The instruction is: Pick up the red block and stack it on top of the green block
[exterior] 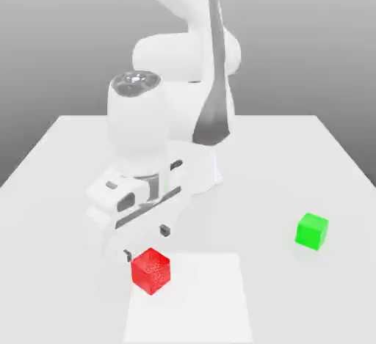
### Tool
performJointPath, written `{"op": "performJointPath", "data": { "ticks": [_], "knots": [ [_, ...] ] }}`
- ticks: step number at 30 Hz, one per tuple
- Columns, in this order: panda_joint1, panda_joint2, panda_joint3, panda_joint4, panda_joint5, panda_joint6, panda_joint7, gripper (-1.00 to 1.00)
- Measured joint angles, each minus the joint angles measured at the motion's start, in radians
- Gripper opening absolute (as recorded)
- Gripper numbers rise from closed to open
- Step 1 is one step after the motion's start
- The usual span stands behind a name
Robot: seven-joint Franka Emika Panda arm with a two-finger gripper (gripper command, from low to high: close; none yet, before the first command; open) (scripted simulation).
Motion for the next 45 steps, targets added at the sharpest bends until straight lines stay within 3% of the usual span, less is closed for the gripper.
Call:
{"op": "performJointPath", "data": {
  "ticks": [8,9,16,23,29,32,45],
  "knots": [
    [-0.154,0.171,0.212,0.032,0.262,0.121,-0.194,0.0],
    [-0.174,0.183,0.235,0.034,0.274,0.13,-0.203,-1.0],
    [-0.172,0.18,0.232,0.033,0.271,0.126,-0.2,-1.0],
    [-0.072,0.038,0.08,0.006,0.038,0.031,-0.028,-1.0],
    [-0.079,-0.066,0.052,-0.013,-0.087,-0.059,0.06,-1.0],
    [-0.081,-0.06,0.112,-0.01,-0.062,-0.106,-0.005,-1.0],
    [0.236,-0.069,0.284,-0.011,-0.009,-0.231,-0.301,-1.0]
  ]
}}
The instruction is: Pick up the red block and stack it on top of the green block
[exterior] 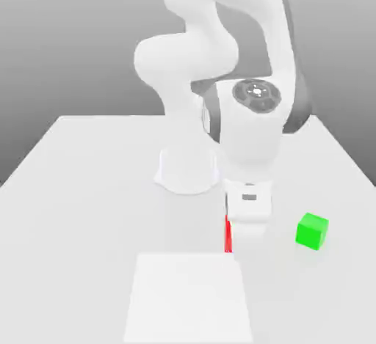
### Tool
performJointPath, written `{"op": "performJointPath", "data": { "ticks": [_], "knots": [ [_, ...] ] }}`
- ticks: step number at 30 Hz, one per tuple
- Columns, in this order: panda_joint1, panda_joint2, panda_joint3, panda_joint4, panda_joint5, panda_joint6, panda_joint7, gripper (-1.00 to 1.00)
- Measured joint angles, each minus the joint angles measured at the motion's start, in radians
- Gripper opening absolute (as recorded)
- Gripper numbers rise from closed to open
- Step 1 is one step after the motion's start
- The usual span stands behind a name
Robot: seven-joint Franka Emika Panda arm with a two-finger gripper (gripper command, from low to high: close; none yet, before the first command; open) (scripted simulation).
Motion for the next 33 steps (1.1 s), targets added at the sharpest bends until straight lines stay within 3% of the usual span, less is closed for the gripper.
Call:
{"op": "performJointPath", "data": {
  "ticks": [15,24,30,31,33],
  "knots": [
    [0.269,-0.177,0.175,-0.064,-0.082,0.045,-0.229,-1.0],
    [0.296,-0.069,0.18,-0.051,-0.039,0.154,-0.269,-1.0],
    [0.292,0.04,0.173,-0.055,-0.063,0.264,-0.252,-1.0],
    [0.292,0.056,0.169,-0.056,-0.073,0.282,-0.245,1.0],
    [0.292,0.056,0.169,-0.056,-0.073,0.282,-0.245,1.0]
  ]
}}
